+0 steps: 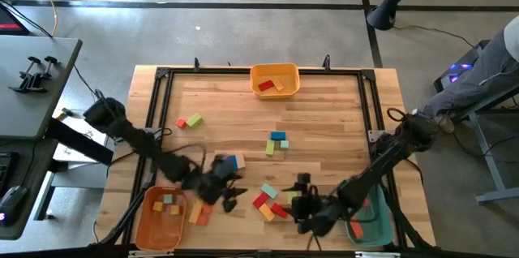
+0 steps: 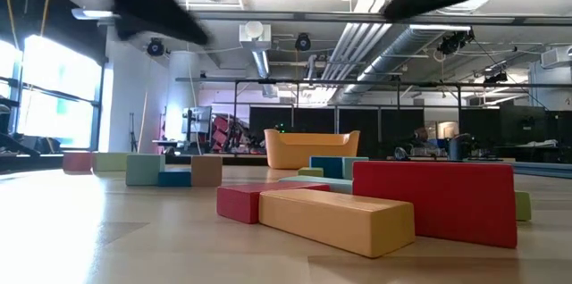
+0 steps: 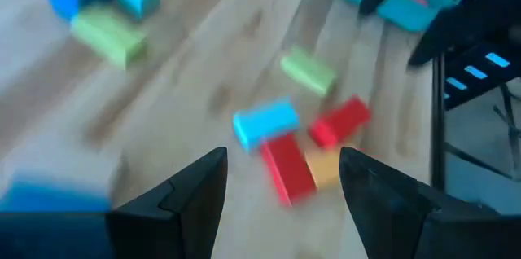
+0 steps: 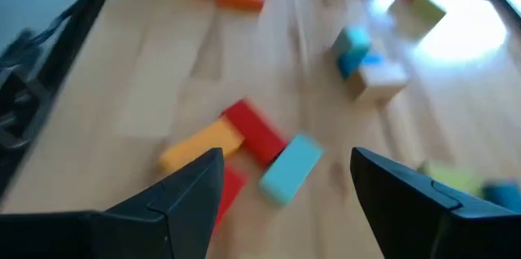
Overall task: Sort blocks by size
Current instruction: Put the small green rectangle block into the yellow bin
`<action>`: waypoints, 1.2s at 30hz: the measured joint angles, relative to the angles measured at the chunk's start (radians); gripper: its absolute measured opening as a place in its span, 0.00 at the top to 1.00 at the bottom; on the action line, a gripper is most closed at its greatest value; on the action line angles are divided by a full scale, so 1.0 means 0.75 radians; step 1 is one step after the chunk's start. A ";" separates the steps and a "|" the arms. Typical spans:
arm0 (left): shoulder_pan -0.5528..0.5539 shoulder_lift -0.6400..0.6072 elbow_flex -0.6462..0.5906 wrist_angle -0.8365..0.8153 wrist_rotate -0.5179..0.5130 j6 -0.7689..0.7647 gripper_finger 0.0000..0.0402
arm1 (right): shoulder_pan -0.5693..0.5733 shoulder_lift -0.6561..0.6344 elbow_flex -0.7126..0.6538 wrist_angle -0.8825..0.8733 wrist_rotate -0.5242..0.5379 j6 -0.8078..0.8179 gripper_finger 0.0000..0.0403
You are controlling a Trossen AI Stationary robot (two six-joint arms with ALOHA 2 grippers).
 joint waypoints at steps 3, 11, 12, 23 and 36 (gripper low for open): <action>0.164 -0.002 0.000 0.028 0.074 0.186 0.44 | -0.068 -0.006 -0.084 0.123 -0.032 -0.123 0.34; 0.582 -0.028 -0.245 0.551 0.424 0.514 0.44 | -0.271 -0.186 -0.467 0.525 -0.143 -0.088 0.34; 0.627 -0.020 -0.298 0.685 0.475 0.539 0.44 | -0.301 -0.208 -0.524 0.607 -0.162 -0.088 0.34; 0.777 -0.002 -0.638 1.254 0.307 0.618 0.44 | -0.577 -0.301 -0.939 1.194 -0.060 0.095 0.34; 0.772 -0.002 -0.668 1.350 0.163 0.755 0.44 | -0.812 -0.301 -0.897 1.230 -0.092 -0.056 0.34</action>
